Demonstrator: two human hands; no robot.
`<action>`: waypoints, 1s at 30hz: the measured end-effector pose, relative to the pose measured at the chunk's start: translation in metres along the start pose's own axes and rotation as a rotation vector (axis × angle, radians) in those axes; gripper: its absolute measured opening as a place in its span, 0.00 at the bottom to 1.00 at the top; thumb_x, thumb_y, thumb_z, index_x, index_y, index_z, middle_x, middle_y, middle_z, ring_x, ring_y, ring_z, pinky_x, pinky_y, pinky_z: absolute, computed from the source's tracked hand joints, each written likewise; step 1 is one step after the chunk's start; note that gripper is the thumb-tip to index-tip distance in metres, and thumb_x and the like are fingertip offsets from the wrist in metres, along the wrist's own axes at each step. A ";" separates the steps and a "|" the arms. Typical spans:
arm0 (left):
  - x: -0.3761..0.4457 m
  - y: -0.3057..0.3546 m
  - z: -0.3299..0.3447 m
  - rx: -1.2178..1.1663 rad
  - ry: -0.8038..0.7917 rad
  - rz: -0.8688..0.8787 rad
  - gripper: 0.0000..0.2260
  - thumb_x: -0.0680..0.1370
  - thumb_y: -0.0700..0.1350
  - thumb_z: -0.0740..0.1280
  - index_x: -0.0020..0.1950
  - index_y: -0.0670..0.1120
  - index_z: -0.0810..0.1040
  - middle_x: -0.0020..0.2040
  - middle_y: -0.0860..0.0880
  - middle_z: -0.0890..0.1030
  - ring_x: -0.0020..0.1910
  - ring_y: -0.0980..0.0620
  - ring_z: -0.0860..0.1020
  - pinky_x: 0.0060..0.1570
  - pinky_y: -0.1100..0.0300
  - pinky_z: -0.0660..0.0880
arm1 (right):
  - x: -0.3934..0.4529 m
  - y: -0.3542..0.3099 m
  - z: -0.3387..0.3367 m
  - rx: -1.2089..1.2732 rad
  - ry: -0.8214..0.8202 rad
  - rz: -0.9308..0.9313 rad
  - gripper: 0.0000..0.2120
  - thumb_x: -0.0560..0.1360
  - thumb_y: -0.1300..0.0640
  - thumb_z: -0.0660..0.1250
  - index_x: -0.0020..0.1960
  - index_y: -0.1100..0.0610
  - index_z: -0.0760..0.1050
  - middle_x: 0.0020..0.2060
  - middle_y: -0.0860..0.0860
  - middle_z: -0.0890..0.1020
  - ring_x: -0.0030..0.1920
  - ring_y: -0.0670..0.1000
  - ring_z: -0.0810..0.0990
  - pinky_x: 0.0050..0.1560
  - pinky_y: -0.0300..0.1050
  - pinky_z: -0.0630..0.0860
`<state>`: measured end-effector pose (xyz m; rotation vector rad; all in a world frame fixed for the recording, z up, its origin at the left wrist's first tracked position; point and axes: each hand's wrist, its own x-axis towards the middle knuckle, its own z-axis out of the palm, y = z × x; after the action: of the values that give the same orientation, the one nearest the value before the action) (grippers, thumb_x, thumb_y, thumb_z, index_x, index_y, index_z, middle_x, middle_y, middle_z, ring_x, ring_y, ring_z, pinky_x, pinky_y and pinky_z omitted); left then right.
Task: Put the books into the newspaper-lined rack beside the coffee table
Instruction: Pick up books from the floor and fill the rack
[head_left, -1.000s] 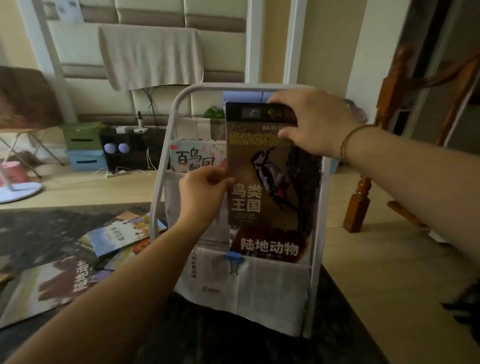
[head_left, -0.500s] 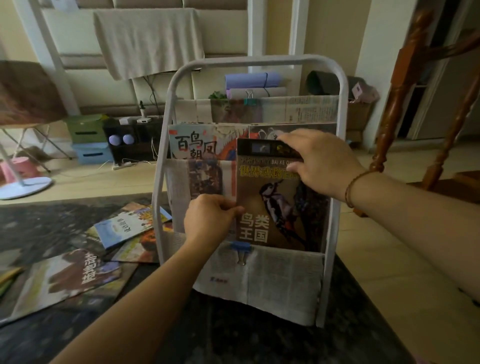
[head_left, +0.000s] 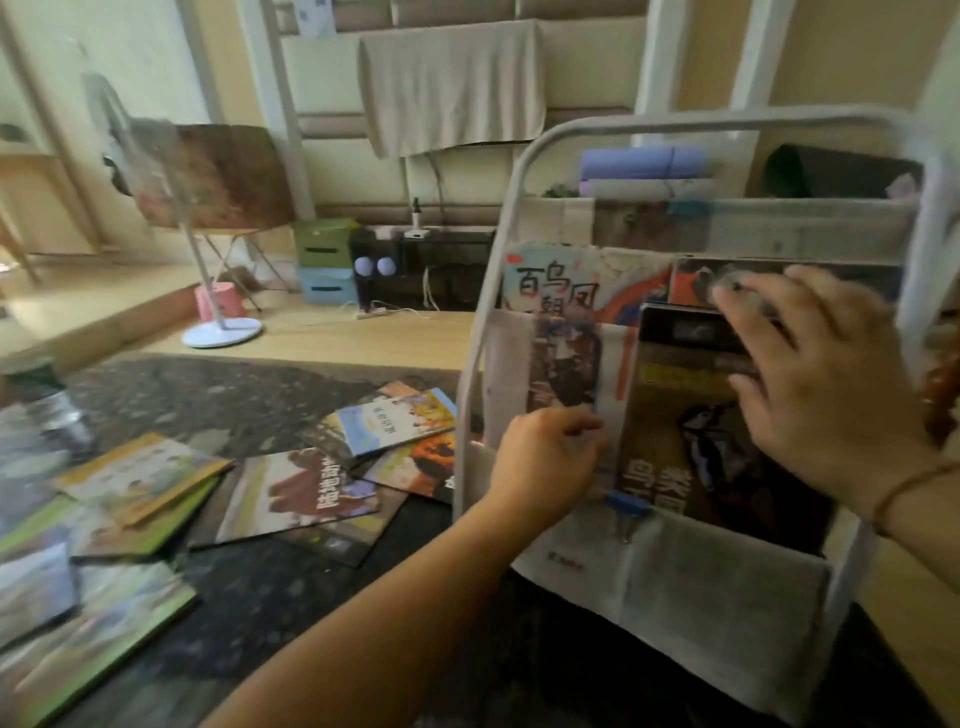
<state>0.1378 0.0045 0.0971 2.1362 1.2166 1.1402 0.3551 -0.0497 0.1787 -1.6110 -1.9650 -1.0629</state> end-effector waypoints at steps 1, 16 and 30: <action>-0.005 -0.010 -0.008 0.044 0.063 0.077 0.09 0.77 0.46 0.70 0.57 0.50 0.83 0.54 0.54 0.83 0.53 0.59 0.79 0.58 0.63 0.76 | -0.002 -0.014 0.000 0.053 0.081 -0.026 0.29 0.70 0.59 0.67 0.70 0.62 0.69 0.66 0.63 0.71 0.67 0.67 0.66 0.66 0.63 0.61; -0.111 -0.253 -0.150 0.815 -0.407 -0.613 0.33 0.81 0.63 0.54 0.81 0.49 0.49 0.81 0.48 0.47 0.80 0.46 0.45 0.76 0.42 0.47 | -0.019 -0.306 0.100 0.750 -0.516 -0.238 0.34 0.77 0.47 0.64 0.78 0.53 0.56 0.76 0.43 0.53 0.77 0.48 0.49 0.75 0.42 0.50; -0.143 -0.225 -0.155 0.859 -0.457 -0.519 0.28 0.83 0.56 0.54 0.80 0.48 0.53 0.80 0.47 0.56 0.78 0.47 0.56 0.76 0.48 0.53 | 0.009 -0.374 0.151 1.064 -0.823 0.661 0.13 0.74 0.55 0.70 0.57 0.56 0.81 0.51 0.50 0.83 0.56 0.54 0.78 0.59 0.44 0.73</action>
<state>-0.1419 -0.0044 -0.0338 2.1867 2.0664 -0.1471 0.0225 0.0491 -0.0273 -1.8297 -1.6032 0.8998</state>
